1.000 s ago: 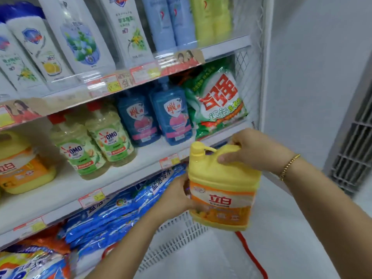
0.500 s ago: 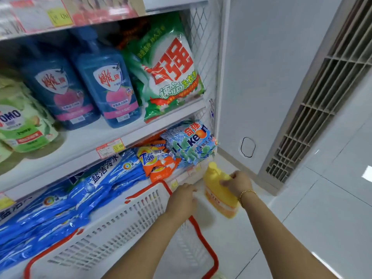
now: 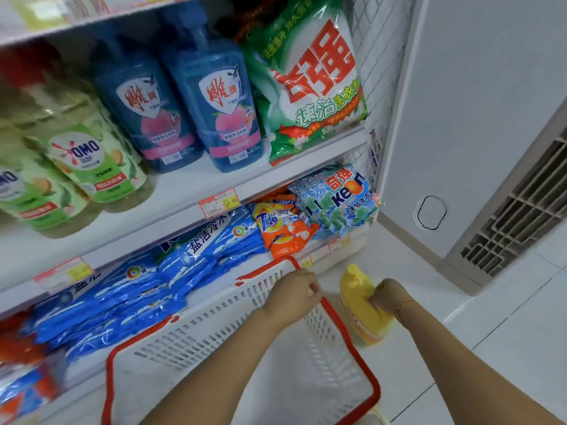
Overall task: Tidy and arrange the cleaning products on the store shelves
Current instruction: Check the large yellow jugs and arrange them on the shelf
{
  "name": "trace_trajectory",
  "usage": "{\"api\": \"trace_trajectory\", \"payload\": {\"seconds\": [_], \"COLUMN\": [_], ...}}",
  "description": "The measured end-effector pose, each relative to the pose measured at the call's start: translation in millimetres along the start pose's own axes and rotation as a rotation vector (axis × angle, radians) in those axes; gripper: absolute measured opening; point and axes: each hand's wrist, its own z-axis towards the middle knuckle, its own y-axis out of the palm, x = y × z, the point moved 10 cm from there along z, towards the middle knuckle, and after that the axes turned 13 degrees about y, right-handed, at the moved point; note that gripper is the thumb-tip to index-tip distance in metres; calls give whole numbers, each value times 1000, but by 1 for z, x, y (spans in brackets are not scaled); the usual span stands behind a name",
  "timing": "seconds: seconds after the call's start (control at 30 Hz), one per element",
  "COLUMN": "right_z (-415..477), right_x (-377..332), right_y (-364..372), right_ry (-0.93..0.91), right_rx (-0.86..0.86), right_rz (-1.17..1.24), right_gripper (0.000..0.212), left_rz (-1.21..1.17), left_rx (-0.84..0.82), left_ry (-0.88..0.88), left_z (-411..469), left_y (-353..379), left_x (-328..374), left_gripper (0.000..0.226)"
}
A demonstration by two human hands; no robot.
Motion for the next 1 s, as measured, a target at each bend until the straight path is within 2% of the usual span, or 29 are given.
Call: {"api": "trace_trajectory", "payload": {"seconds": [0.07, 0.13, 0.27, 0.37, 0.43, 0.5, 0.57, 0.6, 0.63, 0.7, 0.77, 0.83, 0.9, 0.97, 1.0], "right_z": [-11, -33, -128, -239, -308, -359, -397, -411, -422, -441, -453, -457, -453, -457, -458], "right_x": [-16, -48, -158, -240, -281, -316, -349, -363, -377, -399, -419, -440, -456, -464, -467], "right_y": [-8, -21, -49, -50, -37, -8, 35, 61, 87, 139, 183, 214, 227, 233, 231], "right_ry": [-50, -157, -518, -892, -1108, -1260, -1381, -1429, -1459, -1495, -1523, -1506, -1444, -1448, -1452], "right_rx": [99, 209, 349, 396, 398, 365, 323, 307, 296, 267, 254, 373, 549, 629, 643], "right_rz": [-86, -70, 67, 141, 193, 187, 78, 0, -83, -260, -375, -484, -549, -577, -547], "right_gripper": [25, 32, 20, 30, 25, 13, 18, 25, 31, 41, 44, 44, 37, 27, 32], "left_rz": [12, 31, 136, 186, 182, 119, 36, 14, 0, -70, -185, -245, -295, -350, -344], "left_rx": [4, 28, 182, 408, 602, 835, 1074, 1175, 1257, 1348, 1398, 1368, 1326, 1328, 1319], "left_ry": [-26, -40, 6, 19, 11, -25, -81, -129, -192, -350, -440, -449, -473, -470, -479], "left_z": [-11, -26, -65, -106, -143, -191, -244, -272, -298, -347, -384, -401, -407, -409, -407], "left_y": [-28, -61, -144, -225, -276, -320, -356, -370, -381, -395, -405, -415, -425, -434, -440], "left_x": [-6, -12, -20, -30, -41, -64, -98, -119, -141, -201, -251, -291, -322, -348, -355], "left_gripper": [18, 22, 46, 50, 47, 38, 18, 9, 12, 35, 48, 59, 60, 83, 100]}}
